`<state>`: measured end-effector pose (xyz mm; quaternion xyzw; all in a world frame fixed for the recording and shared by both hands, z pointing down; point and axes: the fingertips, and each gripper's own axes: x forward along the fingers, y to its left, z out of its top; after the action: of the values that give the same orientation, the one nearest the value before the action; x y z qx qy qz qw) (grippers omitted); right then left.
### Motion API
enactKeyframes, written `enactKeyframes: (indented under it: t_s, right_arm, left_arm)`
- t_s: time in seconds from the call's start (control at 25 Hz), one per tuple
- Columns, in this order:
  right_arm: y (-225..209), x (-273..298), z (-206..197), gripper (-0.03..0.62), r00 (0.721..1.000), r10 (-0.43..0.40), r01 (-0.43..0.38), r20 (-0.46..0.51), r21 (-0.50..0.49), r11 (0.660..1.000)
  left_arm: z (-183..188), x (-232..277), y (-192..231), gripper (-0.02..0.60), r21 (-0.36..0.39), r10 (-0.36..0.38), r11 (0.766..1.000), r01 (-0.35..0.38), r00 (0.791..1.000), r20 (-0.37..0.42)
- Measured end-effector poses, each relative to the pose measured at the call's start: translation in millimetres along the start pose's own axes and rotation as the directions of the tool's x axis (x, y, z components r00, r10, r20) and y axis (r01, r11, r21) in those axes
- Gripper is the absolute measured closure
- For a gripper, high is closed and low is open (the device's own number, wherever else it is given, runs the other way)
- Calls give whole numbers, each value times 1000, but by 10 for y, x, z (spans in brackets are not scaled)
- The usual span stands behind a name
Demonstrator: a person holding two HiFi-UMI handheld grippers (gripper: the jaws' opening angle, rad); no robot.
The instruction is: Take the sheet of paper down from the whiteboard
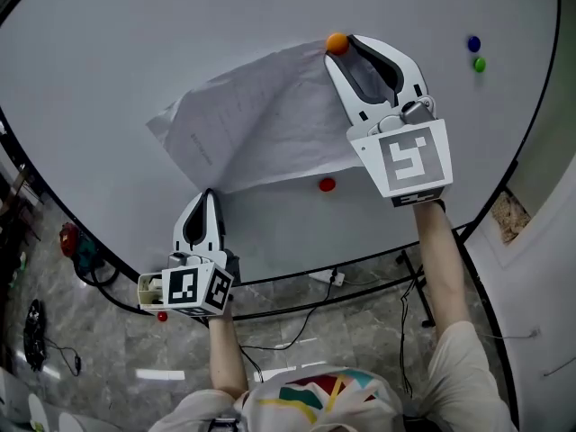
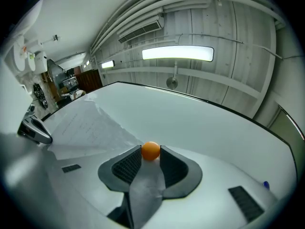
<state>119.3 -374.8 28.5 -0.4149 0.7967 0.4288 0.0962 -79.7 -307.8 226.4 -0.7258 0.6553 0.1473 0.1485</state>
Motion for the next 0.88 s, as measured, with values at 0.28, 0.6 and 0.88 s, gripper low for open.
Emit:
enactKeyframes:
  t_s: [0.28, 0.6, 0.88]
  right_arm:
    - [77, 72, 108, 462, 1000, 3, -3, 28, 18, 1000]
    - [104, -4, 156, 461, 998, -14, 11, 57, 59, 998]
    - [320, -515, -53, 461, 998, 35, -43, 51, 176, 984]
  left_arm:
    - [9, -416, 558, 536, -23, 192, 981, -193, 981, -35]
    - [-16, -657, 611, 536, -29, 222, 974, -224, 973, -55]
    - [-58, -633, 396, 535, -1, 170, 985, -170, 982, -80]
